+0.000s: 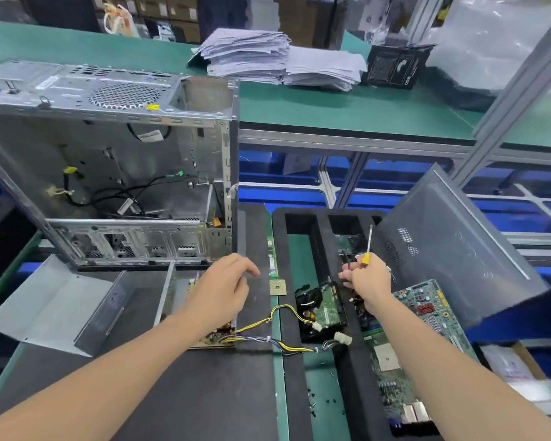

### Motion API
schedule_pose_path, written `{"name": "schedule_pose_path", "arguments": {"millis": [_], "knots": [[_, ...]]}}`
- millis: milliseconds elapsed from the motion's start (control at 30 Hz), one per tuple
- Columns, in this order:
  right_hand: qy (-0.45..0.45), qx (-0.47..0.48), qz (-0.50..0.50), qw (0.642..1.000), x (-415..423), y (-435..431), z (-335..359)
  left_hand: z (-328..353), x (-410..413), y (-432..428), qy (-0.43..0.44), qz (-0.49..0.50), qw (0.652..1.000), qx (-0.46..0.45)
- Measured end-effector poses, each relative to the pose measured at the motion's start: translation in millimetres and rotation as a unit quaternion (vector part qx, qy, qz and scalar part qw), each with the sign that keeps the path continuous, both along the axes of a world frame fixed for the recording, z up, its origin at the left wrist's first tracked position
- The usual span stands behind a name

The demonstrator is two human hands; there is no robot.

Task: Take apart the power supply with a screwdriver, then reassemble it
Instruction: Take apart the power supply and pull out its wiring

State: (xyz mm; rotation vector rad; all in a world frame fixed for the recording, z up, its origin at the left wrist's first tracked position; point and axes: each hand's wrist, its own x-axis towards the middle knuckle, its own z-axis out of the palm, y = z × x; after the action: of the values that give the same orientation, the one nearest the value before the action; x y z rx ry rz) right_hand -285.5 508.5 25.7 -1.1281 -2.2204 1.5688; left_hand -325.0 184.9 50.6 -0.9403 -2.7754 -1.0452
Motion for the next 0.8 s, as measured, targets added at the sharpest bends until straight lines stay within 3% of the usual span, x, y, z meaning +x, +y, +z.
{"name": "schedule_pose_path", "arguments": {"millis": [133, 433, 533, 700, 800], "knots": [[0.068, -0.061, 0.032, 0.995, 7, 6, 16, 1, -3, 20, -0.053, -0.040, 0.998, 0.012], [0.096, -0.059, 0.205, 0.972, 25, -4, 29, -8, -5, 56, -0.156, -0.027, 0.987, 0.027], [0.076, -0.064, 0.269, 0.958, 32, -4, 29, -8, -7, 65, -0.215, -0.018, 0.976, 0.023], [0.002, 0.004, 0.307, 0.952, 40, 0, 12, -11, 2, 79, -0.213, -0.132, 0.965, -0.076], [-0.034, 0.009, 0.289, 0.957, 39, 8, 10, -17, 6, 83, -0.201, -0.147, 0.964, -0.097]]}}
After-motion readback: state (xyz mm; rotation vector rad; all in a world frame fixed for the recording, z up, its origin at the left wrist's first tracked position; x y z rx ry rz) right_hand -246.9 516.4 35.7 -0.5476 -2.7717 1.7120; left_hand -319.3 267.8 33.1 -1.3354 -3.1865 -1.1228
